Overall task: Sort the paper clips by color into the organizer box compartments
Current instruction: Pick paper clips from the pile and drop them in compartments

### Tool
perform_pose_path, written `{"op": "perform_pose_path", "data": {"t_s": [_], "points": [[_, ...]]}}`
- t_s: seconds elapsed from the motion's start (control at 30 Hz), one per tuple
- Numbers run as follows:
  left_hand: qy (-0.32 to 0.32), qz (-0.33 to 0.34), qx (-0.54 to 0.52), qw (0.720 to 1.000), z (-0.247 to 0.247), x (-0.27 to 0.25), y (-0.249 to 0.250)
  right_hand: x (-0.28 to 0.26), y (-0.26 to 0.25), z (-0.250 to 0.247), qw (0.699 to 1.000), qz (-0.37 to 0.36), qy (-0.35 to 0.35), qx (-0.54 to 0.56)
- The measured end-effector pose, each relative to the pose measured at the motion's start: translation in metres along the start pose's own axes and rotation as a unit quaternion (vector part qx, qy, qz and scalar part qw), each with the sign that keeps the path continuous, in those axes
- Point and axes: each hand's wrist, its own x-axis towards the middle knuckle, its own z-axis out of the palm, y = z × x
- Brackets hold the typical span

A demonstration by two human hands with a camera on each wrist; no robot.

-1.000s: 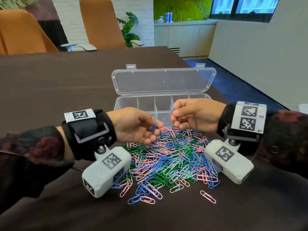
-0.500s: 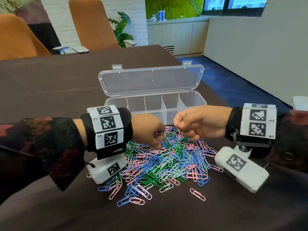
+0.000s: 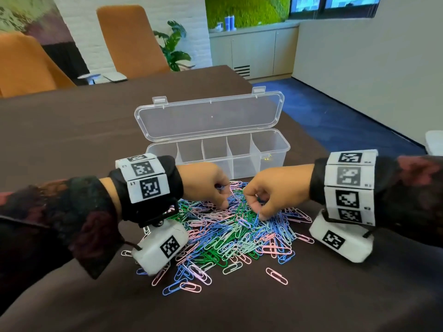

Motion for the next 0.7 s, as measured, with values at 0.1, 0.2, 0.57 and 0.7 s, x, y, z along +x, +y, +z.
{"op": "perform_pose_path", "data": {"t_s": [0.1, 0.2, 0.57, 0.7], "points": [[0.001, -0.003, -0.08, 0.997, -0.003, -0.009, -0.011, -0.005, 0.01, -0.006, 0.99, -0.017, 0.004, 0.137], [0.003, -0.012, -0.217, 0.976, 0.001, -0.017, -0.016, -0.008, 0.017, -0.005, 0.944, -0.01, 0.057, 0.324], [-0.031, -0.007, 0.025, 0.999, -0.005, -0.022, -0.007, 0.003, 0.016, 0.009, 0.771, 0.06, 0.124, 0.621], [-0.055, -0.022, -0.013, 0.998, -0.019, -0.021, -0.004, 0.003, 0.012, 0.007, 0.716, 0.098, 0.11, 0.682]]}}
